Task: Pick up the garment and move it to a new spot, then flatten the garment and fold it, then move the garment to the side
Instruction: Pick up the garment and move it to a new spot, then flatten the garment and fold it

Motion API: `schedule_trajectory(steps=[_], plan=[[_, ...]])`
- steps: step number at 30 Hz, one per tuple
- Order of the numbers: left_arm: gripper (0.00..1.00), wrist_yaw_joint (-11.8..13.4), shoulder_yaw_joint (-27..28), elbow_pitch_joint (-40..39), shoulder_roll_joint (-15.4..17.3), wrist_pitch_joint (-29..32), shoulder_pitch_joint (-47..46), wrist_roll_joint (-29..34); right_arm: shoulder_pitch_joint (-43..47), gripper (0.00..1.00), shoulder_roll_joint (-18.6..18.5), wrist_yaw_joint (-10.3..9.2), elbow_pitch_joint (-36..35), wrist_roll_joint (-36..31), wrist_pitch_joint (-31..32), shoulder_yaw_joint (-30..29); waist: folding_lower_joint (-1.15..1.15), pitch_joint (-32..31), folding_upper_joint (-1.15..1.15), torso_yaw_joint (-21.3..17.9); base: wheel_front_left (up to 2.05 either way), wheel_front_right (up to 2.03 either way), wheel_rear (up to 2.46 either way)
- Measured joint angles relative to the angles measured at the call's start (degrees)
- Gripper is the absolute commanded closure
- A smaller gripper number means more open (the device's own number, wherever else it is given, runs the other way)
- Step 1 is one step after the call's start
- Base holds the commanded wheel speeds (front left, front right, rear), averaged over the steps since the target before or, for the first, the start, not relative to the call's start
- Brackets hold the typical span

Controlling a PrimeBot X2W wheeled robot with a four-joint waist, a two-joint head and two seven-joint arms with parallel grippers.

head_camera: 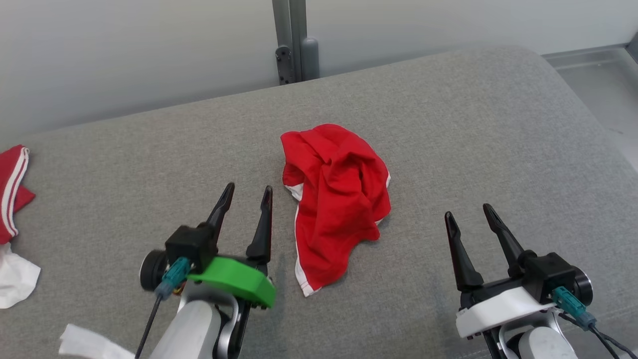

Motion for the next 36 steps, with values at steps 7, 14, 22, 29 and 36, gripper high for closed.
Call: schedule_trajectory(steps=[7, 14, 22, 29, 36], plan=[[0.0, 0.91, 7.35, -6.47, -0.29, 0.01, 11.38, 1.65, 1.61, 0.0, 0.0, 0.0, 0.24, -0.3, 0.0, 0.41, 0.0, -2.73, 0.0, 2.59, 0.0, 0.0, 0.0], [0.0, 1.34, 13.7, -10.23, -1.56, 0.01, 18.47, 3.12, 2.27, 0.0, -0.01, 0.0, 0.54, 0.16, 0.0, 0.59, 0.0, -3.92, 0.0, 3.91, 0.0, 0.0, 0.0], [0.0, 0.33, 16.02, -10.78, -2.31, 0.0, 20.91, 4.44, 2.88, 0.0, 0.0, 0.0, 1.79, 0.93, 0.0, 1.16, 0.0, -4.41, 0.0, 4.24, 0.0, 0.0, 0.0], [0.0, 0.32, 17.2, -10.84, -2.49, 0.0, 21.33, 5.41, 2.88, 0.0, -0.01, 0.0, 2.07, 1.24, 0.0, 1.05, 0.0, -4.36, 0.0, 4.14, 0.0, 0.0, 0.0], [0.0, 0.18, 16.99, -10.65, -2.53, 0.01, 21.33, 4.64, 2.88, 0.0, -0.01, 0.0, 2.13, 1.11, 0.0, 0.96, 0.0, -4.18, 0.0, 4.48, 0.0, 0.0, 0.0]])
